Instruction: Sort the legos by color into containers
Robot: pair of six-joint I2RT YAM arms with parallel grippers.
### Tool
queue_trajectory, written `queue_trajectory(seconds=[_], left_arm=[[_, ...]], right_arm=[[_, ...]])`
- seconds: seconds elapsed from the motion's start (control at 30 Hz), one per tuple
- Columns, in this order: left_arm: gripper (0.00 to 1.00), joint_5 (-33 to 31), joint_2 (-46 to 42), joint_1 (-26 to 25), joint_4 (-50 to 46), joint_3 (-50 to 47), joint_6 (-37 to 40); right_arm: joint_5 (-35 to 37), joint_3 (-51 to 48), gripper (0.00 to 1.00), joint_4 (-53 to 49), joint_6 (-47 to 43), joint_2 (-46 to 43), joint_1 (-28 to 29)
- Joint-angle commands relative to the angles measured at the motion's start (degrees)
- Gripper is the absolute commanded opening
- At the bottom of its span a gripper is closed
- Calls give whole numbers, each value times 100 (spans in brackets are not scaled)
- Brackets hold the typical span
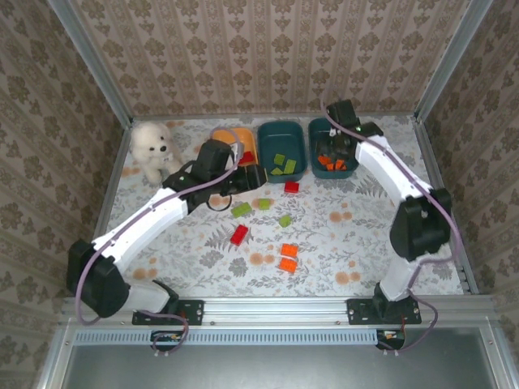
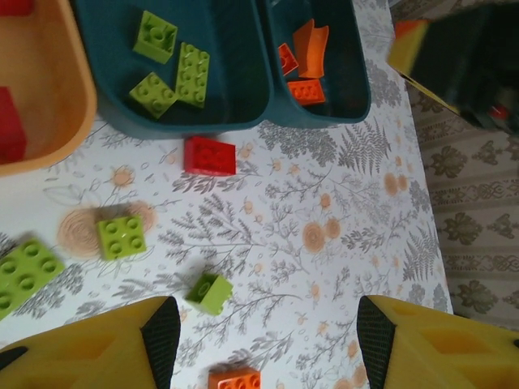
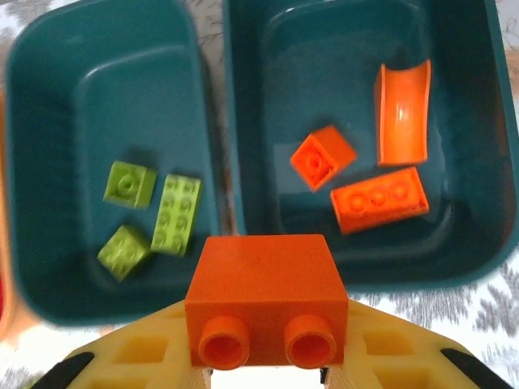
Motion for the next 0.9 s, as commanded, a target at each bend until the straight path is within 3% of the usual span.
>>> queue_trajectory(seconds=[0.0,0.17,0.73,0.87], left_arm=[[62,221,235,12,136,491,241],[62,202,458,16,78,798,304],[62,132,373,45,124,592,176],[62,130,333,43,96,560,177]], right_arm=[[-252,888,32,-441,-111,988,-281],[-267,1847,32,-1143,47,1907,-492],[-362,1739,33,-1276,163,2581,-662],[-482,1849,37,-1266,174,2672,-680]])
